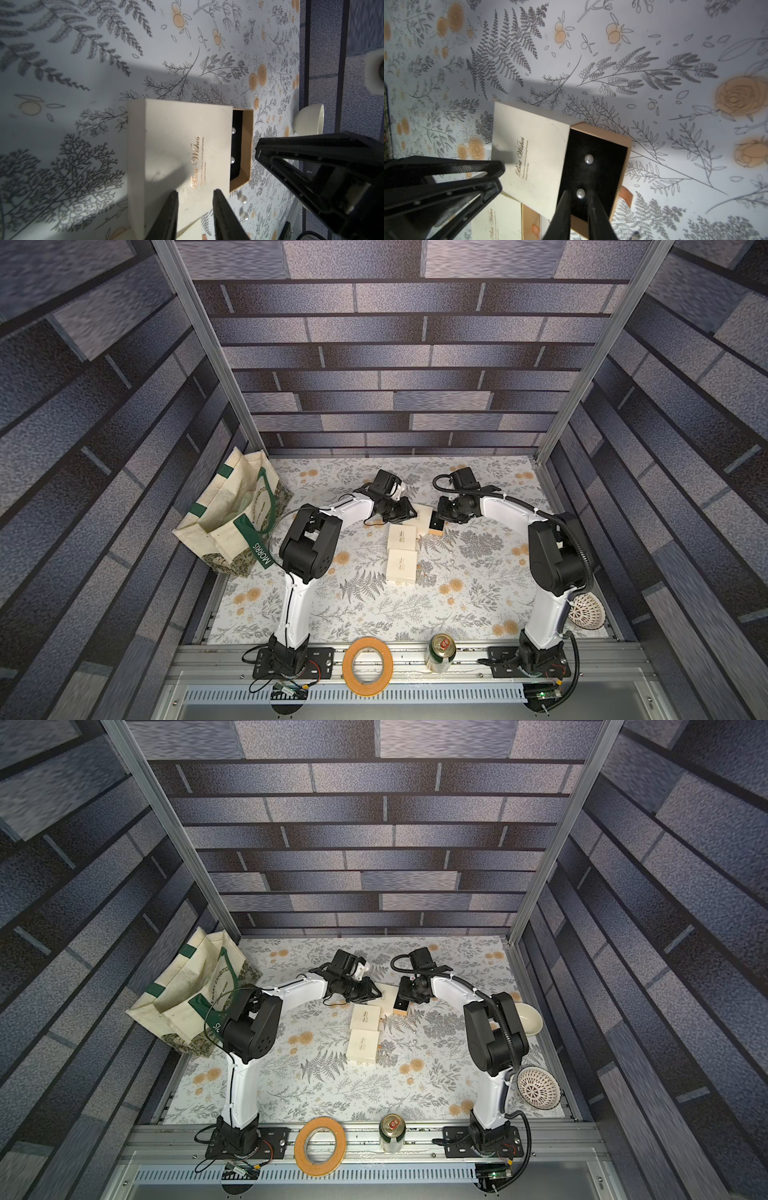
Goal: Take out the earrings from the drawer-style jewelry box
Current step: Open the drawer in the jewelry box, then pick up the earring from the drawer.
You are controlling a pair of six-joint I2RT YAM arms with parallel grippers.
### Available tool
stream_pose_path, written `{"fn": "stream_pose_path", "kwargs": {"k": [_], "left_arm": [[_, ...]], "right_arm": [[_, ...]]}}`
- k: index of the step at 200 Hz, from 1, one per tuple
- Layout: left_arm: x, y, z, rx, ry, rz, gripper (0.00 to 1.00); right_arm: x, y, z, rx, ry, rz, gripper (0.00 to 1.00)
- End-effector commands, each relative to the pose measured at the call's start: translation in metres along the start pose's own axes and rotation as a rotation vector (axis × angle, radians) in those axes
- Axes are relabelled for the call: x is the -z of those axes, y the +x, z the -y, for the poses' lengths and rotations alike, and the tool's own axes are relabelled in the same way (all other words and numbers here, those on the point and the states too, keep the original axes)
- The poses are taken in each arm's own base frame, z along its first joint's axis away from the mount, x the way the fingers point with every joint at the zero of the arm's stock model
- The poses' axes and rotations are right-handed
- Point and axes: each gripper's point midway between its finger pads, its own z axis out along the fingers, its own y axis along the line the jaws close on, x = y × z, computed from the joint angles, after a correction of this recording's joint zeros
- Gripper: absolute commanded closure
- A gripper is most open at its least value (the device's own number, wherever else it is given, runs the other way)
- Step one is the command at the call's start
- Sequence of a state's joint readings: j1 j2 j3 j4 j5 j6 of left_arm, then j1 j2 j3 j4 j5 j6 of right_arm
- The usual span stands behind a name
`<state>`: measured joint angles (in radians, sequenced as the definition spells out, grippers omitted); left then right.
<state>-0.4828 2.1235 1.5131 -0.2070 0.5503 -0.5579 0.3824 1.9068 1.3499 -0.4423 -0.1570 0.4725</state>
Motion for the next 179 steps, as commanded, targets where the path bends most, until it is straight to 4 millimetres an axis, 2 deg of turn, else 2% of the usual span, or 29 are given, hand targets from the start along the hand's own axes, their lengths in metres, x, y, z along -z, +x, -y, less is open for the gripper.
{"fn": "stream_pose_path", "kwargs": {"k": [1, 96, 179], "left_arm": [[0.001, 0.015, -0.025, 0.06, -0.077, -0.045, 0.68], [0.002, 0.016, -0.026, 0.059, -0.082, -0.047, 0.68], [0.001, 0.015, -0.025, 0.058, -0.083, -0.045, 0.68]], "right_arm": [[-0.004, 0.004, -0.001, 0.005, 0.033, -0.032, 0.82], [-0.012, 0.017, -0.001, 0.067, 0.099, -0.072, 0.82], [-0.018, 0.021, 0.0, 0.083, 0.114, -0.087, 0.76]]}}
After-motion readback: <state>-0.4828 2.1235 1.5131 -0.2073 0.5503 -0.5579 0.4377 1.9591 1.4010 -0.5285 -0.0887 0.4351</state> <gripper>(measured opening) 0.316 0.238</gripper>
